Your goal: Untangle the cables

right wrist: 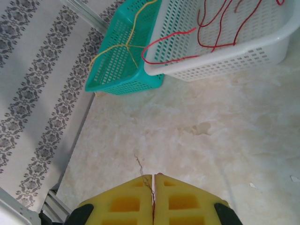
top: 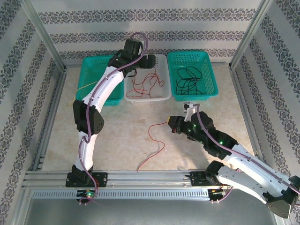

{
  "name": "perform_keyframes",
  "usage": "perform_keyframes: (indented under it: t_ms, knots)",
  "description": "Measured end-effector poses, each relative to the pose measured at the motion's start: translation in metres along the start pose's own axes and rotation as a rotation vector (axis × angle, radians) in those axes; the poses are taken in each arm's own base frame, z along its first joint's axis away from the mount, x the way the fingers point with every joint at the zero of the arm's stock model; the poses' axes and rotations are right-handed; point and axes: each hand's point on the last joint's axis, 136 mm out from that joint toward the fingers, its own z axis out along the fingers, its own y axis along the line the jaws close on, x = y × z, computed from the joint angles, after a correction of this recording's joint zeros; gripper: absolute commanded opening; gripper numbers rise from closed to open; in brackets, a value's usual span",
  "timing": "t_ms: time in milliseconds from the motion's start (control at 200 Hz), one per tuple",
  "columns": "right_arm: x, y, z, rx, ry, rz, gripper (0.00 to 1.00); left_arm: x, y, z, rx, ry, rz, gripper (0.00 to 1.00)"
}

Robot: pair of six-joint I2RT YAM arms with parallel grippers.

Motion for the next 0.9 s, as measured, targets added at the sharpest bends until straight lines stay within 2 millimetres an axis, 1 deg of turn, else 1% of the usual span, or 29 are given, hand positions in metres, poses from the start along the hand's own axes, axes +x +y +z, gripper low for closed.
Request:
perform_keyframes:
  t_ms: [80, 120, 155, 220, 235, 255, 270, 295, 320, 335, 355, 380, 390, 405, 425, 440, 465, 515, 565, 605, 665, 730, 805, 904]
  knots:
    - [-0.010, 0.011, -0.005, -0.014, -0.013, -0.020, 0.00, 0.009, 0.009, -0.009, -0.039, 0.017, 0.021, 0.88]
    - [-0.015, 0.018, -0.009, -0.024, -0.019, -0.031, 0.01, 0.015, 0.012, -0.019, -0.049, 0.026, 0.027, 0.88]
    - [-0.020, 0.024, -0.012, -0.031, -0.025, -0.041, 0.00, 0.019, 0.013, -0.028, -0.050, 0.029, 0.030, 0.84]
    - [-0.030, 0.035, -0.017, -0.045, -0.040, -0.062, 0.01, 0.024, 0.012, -0.055, -0.026, 0.009, 0.031, 0.80]
    - [-0.033, 0.038, -0.019, -0.049, -0.046, -0.069, 0.01, 0.026, 0.010, -0.065, -0.008, -0.001, 0.028, 0.77]
    - [-0.036, 0.040, -0.020, -0.051, -0.049, -0.073, 0.01, 0.028, 0.009, -0.073, 0.007, -0.013, 0.027, 0.74]
    - [-0.039, 0.044, -0.022, -0.056, -0.056, -0.079, 0.01, 0.030, 0.006, -0.085, 0.030, -0.026, 0.020, 0.71]
    - [-0.043, 0.047, -0.024, -0.060, -0.063, -0.085, 0.01, 0.033, 0.003, -0.099, 0.061, -0.043, 0.018, 0.70]
    - [-0.047, 0.051, -0.027, -0.065, -0.070, -0.095, 0.01, 0.035, -0.002, -0.114, 0.099, -0.075, 0.014, 0.70]
    - [-0.050, 0.054, -0.028, -0.069, -0.075, -0.101, 0.01, 0.036, -0.006, -0.126, 0.131, -0.100, 0.013, 0.70]
    - [-0.052, 0.056, -0.030, -0.072, -0.079, -0.105, 0.01, 0.038, -0.009, -0.137, 0.158, -0.128, 0.014, 0.71]
    - [-0.056, 0.060, -0.032, -0.076, -0.086, -0.114, 0.01, 0.041, -0.015, -0.156, 0.208, -0.174, 0.019, 0.72]
    - [-0.057, 0.062, -0.033, -0.077, -0.087, -0.117, 0.01, 0.043, -0.017, -0.160, 0.220, -0.183, 0.021, 0.72]
    - [-0.059, 0.064, -0.034, -0.081, -0.092, -0.123, 0.01, 0.046, -0.022, -0.174, 0.253, -0.208, 0.028, 0.72]
    - [-0.062, 0.067, -0.036, -0.084, -0.096, -0.127, 0.01, 0.049, -0.026, -0.184, 0.279, -0.233, 0.035, 0.72]
    - [-0.064, 0.069, -0.037, -0.086, -0.099, -0.131, 0.01, 0.053, -0.033, -0.196, 0.314, -0.256, 0.045, 0.72]
    - [-0.067, 0.072, -0.038, -0.090, -0.104, -0.138, 0.01, 0.058, -0.042, -0.211, 0.360, -0.287, 0.059, 0.72]
    - [-0.072, 0.078, -0.041, -0.097, -0.112, -0.152, 0.01, 0.069, -0.064, -0.237, 0.456, -0.327, 0.092, 0.72]
    - [-0.077, 0.083, -0.044, -0.103, -0.120, -0.163, 0.01, 0.079, -0.084, -0.254, 0.544, -0.338, 0.123, 0.70]
    - [-0.081, 0.087, -0.046, -0.106, -0.125, -0.175, 0.01, 0.087, -0.099, -0.262, 0.606, -0.331, 0.147, 0.70]
    - [-0.085, 0.091, -0.050, -0.108, -0.130, -0.189, 0.01, 0.097, -0.112, -0.264, 0.659, -0.311, 0.169, 0.71]
    - [-0.089, 0.095, -0.054, -0.110, -0.135, -0.204, 0.01, 0.115, -0.120, -0.254, 0.691, -0.258, 0.181, 0.72]
    - [-0.095, 0.101, -0.060, -0.115, -0.146, -0.221, 0.01, 0.133, -0.122, -0.239, 0.705, -0.192, 0.178, 0.72]
    - [-0.106, 0.110, -0.069, -0.127, -0.171, -0.230, 0.02, 0.147, -0.129, -0.225, 0.731, -0.128, 0.169, 0.68]
